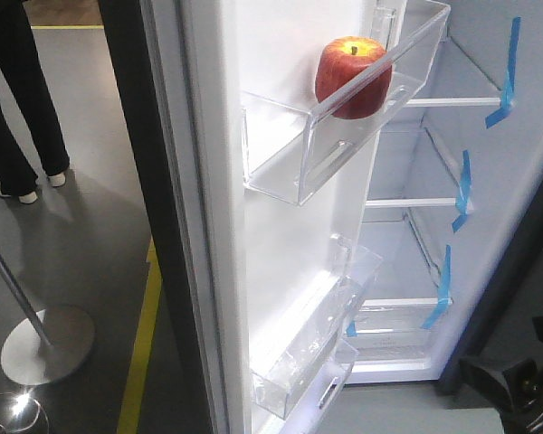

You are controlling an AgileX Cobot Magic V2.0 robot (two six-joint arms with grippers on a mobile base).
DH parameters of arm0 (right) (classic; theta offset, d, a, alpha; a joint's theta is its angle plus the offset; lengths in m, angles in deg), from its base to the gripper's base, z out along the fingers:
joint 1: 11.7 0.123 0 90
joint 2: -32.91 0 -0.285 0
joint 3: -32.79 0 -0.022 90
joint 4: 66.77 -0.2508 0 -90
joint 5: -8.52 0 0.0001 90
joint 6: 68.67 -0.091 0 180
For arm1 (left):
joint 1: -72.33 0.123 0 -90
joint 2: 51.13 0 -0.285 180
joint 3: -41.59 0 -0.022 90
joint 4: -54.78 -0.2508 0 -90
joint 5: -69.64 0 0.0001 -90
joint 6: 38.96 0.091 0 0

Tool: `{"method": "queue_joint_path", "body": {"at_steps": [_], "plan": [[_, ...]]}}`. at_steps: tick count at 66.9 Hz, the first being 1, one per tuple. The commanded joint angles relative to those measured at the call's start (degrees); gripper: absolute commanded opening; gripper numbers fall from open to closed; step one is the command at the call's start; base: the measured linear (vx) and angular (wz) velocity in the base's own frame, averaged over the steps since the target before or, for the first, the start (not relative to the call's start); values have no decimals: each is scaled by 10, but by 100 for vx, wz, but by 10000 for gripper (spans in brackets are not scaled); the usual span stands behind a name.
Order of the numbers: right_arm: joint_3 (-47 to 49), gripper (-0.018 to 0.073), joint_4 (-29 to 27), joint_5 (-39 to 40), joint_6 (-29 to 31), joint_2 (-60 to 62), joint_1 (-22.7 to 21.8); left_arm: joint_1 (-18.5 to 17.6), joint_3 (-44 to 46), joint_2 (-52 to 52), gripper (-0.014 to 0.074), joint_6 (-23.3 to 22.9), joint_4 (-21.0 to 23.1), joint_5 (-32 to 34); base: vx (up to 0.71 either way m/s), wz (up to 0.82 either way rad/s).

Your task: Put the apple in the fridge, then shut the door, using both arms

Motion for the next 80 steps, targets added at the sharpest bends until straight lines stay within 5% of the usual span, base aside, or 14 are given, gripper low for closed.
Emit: {"method": "queue_joint_path", "body": {"at_steps": [1, 20, 50, 80], "plan": [[14, 593, 0, 30, 6, 1, 0, -3, 65, 55, -6, 75, 69, -7, 0, 0], [14, 593, 0, 30, 5, 1, 0, -3, 175, 209, -6, 246, 225, -77, 0, 0], [14, 593, 0, 30, 5, 1, 0, -9, 303, 370, -6, 392, 451, -127, 0, 0], [14, 593, 0, 30, 5, 1, 0, -86, 360, 439, -6, 406, 482, -143, 0, 0]]}}
